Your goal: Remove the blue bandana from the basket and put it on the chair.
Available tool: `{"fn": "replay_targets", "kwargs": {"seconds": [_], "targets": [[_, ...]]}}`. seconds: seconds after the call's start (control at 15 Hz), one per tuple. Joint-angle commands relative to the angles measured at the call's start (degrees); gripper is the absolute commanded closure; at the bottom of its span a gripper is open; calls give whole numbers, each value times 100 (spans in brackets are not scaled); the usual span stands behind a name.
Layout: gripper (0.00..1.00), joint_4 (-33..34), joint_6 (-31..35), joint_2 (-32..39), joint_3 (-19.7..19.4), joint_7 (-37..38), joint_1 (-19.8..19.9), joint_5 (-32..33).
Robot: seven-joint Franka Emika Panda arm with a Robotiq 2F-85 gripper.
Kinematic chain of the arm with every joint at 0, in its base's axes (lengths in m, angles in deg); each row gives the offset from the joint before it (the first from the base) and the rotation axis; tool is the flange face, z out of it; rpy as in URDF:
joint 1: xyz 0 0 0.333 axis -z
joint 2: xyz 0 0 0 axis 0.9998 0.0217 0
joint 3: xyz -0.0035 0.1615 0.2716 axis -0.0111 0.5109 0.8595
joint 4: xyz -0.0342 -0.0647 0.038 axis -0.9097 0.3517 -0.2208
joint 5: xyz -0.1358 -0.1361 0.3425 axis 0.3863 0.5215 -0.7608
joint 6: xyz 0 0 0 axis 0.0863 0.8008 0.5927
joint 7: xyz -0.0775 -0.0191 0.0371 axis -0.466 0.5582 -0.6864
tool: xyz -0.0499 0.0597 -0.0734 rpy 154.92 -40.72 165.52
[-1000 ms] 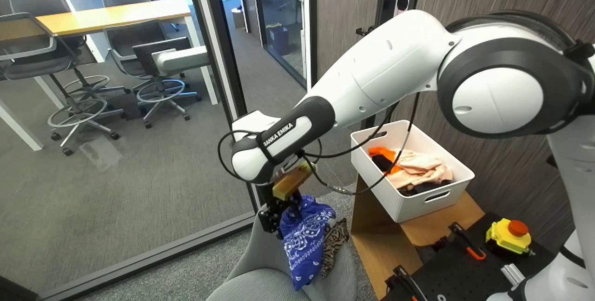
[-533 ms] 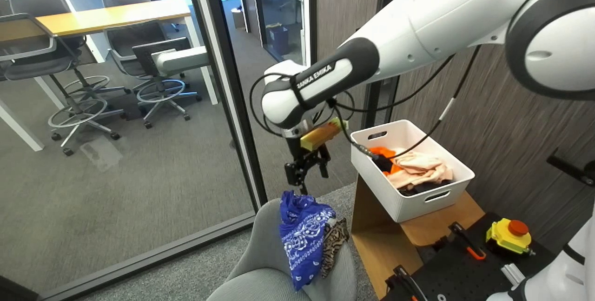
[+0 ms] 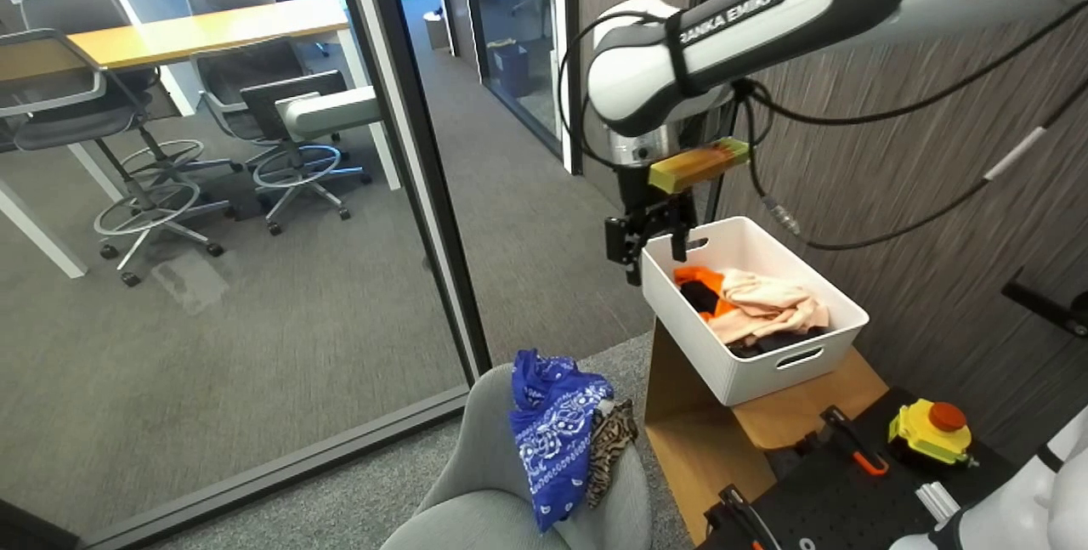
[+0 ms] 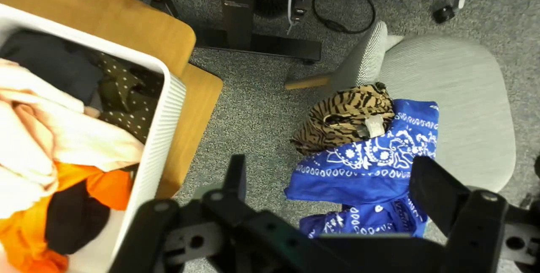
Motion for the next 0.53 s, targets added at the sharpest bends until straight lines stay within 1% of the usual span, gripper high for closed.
{"fn": "replay_targets", "kwargs": {"seconds": [0.0,0.13,0.27,0.33,0.47], "targets": [[0,-970,73,-1351,-285,55,323,-207],[0,-1328,73,-1941,-499,-17,521,-180],[0,-1649,62,-2550,-687,-129,714,15],[0,-1798,118,-2804,-702,-194,767,195],[0,-2123,125,-3372,-738,-321,831,351]]}}
